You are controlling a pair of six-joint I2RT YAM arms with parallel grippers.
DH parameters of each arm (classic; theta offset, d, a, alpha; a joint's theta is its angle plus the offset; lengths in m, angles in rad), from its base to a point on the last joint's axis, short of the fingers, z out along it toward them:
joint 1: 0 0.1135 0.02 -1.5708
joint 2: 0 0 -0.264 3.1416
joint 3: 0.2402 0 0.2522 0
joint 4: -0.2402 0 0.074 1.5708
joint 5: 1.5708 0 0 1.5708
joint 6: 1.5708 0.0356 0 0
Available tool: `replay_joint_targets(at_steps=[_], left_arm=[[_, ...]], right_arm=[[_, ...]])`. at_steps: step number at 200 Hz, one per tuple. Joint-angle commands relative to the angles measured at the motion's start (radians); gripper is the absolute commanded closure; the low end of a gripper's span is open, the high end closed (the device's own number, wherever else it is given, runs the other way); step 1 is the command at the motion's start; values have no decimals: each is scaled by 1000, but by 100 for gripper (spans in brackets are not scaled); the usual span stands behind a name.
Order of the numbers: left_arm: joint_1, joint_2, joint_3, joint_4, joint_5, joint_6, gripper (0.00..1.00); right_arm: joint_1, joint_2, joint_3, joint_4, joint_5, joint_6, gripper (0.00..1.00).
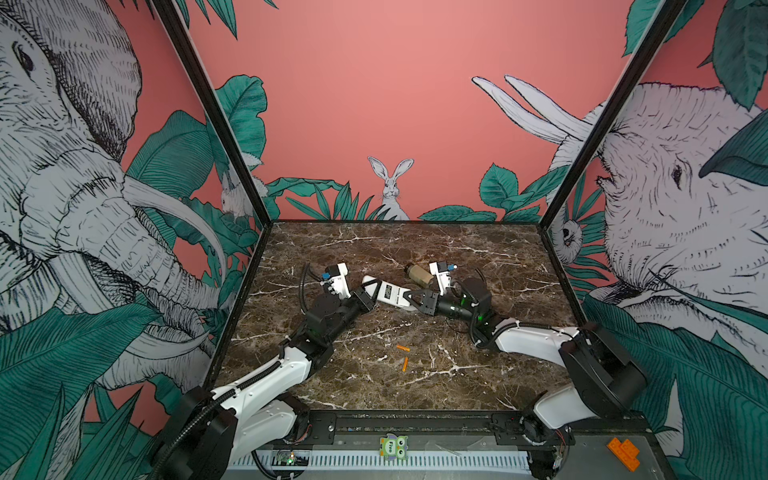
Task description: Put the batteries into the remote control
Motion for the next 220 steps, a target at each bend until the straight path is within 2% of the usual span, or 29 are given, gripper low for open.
replay_joint_targets(at_steps=[1, 81, 126, 150, 163, 220], left_arm=[[-16, -10, -4, 27, 22, -16, 100], [-16, -14, -12, 2, -4, -16, 100], [-16, -45, -18, -72, -40, 15, 100], [-16, -59, -24, -136, -64, 55, 100], [-16, -58, -39, -139, -74, 65, 100], [-16, -76, -76, -208, -82, 120, 100]], right_arm=[[32, -19, 40, 63, -99, -7, 100], [21, -41, 36, 46, -117, -21, 100], [3, -153, 31, -106, -121, -105, 100], [3, -231, -22, -136, -82, -129, 100], [3, -261, -54, -212, -64, -148, 100], [-5, -297, -168, -431, 66, -259, 100]])
